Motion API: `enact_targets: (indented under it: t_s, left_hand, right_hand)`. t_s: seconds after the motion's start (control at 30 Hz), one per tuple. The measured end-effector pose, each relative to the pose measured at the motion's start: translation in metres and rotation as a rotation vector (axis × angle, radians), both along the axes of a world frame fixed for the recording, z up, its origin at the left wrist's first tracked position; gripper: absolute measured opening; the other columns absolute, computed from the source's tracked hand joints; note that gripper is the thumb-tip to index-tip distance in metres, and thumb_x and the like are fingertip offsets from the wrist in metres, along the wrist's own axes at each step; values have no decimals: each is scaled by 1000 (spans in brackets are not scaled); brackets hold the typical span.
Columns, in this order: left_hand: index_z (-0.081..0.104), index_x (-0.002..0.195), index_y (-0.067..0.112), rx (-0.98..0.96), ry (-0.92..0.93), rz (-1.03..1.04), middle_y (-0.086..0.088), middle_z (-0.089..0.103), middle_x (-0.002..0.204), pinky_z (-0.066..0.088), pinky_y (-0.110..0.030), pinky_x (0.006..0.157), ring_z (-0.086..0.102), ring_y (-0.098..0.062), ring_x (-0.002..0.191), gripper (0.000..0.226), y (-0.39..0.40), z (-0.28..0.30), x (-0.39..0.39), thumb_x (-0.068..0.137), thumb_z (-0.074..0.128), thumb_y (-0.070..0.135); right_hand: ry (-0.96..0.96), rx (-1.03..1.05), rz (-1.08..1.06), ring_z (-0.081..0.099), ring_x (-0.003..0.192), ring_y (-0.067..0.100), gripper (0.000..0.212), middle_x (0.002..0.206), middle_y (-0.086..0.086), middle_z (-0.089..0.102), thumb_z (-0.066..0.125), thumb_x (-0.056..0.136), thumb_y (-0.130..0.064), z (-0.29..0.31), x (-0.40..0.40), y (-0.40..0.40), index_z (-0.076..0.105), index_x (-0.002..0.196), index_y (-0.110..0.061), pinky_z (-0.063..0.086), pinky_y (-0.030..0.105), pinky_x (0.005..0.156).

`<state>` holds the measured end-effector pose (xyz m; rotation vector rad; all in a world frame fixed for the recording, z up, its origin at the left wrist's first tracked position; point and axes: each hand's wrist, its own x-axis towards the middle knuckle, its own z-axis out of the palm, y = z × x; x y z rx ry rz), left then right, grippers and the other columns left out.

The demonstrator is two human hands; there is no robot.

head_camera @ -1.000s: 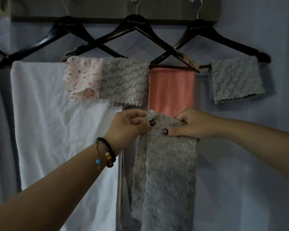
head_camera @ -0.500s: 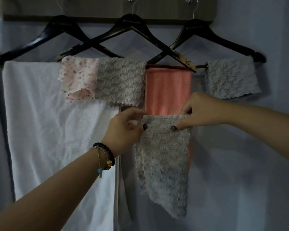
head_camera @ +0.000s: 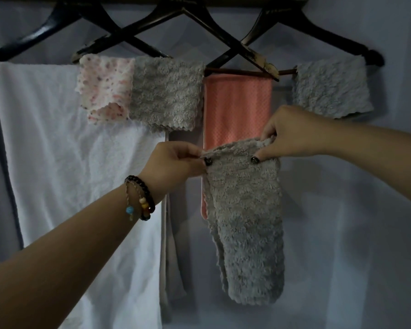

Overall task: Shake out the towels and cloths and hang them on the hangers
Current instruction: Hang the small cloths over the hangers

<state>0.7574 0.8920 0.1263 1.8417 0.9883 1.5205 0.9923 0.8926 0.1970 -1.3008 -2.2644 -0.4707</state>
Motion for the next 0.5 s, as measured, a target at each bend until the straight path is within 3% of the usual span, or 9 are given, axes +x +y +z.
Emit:
enact_targets:
  t_s: [0.1, 0.2, 0.33, 0.43, 0.5]
  left_hand:
    - [69, 79, 8, -117, -38, -80, -4, 73, 77, 59, -23, 72, 69, -14, 72, 23, 2, -1, 1, 86, 58, -11]
    - [72, 88, 2, -191, -61, -117, -15, 73, 99, 58, -30, 84, 69, -25, 93, 21, 5, -3, 0, 87, 56, -11]
    - [67, 99, -9, -272, -153, -139, -21, 69, 112, 56, -32, 88, 65, -30, 108, 19, 5, -1, -1, 88, 52, -13]
    - [65, 106, -8, -272, -209, -152, -18, 70, 112, 57, -32, 87, 67, -26, 106, 24, 7, 4, -1, 91, 46, -11]
    - [66, 96, -3, -246, -245, -180, -10, 73, 94, 60, -29, 74, 71, -19, 87, 24, 5, 6, 2, 93, 42, -9]
  right_hand:
    - [7, 107, 12, 55, 57, 13, 39, 63, 6, 64, 85, 65, -41, -3, -3, -2, 73, 76, -5, 48, 26, 55]
    - [1, 172, 38, 46, 55, 6, 35, 58, -2, 54, 86, 64, -40, -6, -4, -3, 62, 64, -15, 37, 20, 53]
    - [24, 292, 71, 45, 57, 10, 38, 62, 0, 55, 85, 66, -36, -11, -4, -3, 55, 63, -13, 49, 34, 70]
    - [39, 402, 144, 46, 61, 15, 39, 64, -1, 50, 86, 65, -28, -16, -8, -3, 49, 64, -17, 44, 31, 61]
    - [104, 437, 184, 44, 64, 14, 42, 66, -5, 44, 86, 63, -26, -18, -12, -7, 45, 66, -17, 34, 25, 55]
